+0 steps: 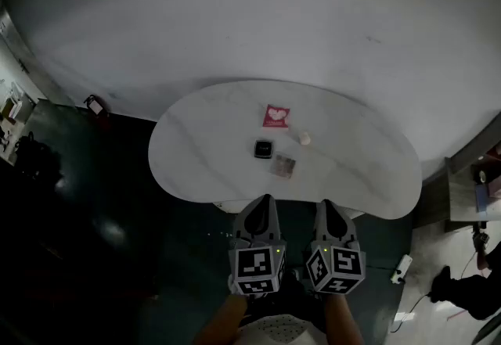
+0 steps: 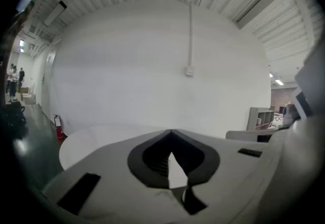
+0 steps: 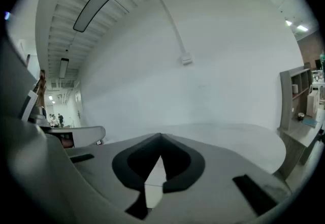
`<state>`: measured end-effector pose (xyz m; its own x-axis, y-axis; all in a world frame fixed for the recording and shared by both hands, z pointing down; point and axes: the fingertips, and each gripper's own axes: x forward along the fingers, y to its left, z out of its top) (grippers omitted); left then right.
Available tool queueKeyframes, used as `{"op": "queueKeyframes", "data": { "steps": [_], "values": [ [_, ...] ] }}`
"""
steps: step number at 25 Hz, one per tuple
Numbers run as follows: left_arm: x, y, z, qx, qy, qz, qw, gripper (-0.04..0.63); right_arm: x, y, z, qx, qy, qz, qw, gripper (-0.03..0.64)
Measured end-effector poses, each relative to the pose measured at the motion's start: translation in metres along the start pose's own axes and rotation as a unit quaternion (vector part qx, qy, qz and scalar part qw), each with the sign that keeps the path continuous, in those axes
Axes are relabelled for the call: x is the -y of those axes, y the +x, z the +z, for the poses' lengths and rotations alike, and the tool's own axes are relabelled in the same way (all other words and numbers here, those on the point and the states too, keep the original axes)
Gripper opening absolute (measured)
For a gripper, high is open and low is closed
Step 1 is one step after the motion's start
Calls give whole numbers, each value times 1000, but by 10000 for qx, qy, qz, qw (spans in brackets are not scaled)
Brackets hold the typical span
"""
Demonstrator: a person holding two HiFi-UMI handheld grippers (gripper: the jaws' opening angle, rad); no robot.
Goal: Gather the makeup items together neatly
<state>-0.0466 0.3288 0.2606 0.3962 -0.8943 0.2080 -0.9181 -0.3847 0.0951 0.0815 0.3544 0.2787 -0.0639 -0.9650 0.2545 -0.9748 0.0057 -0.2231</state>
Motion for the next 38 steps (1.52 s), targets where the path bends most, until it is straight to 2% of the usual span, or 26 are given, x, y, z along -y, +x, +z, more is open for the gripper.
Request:
{"op": "queueKeyframes", "data": {
  "steps": [15, 21, 28, 38],
  "values": [
    [9, 6, -2, -40, 64, 27, 10000, 29, 11, 3, -5, -98, 75, 48, 9999, 9],
    [13, 12, -7, -89, 31, 96, 9999, 29, 14, 9, -9, -231, 190, 243, 9993, 11],
    [19, 17, -7, -90, 39, 284, 9995, 29, 27, 14, -7, -297, 206, 367, 9987, 11],
    [6, 4, -18, -223, -35, 786, 9966, 29, 31, 16, -20, -506, 282, 552, 9968, 11]
  ]
}}
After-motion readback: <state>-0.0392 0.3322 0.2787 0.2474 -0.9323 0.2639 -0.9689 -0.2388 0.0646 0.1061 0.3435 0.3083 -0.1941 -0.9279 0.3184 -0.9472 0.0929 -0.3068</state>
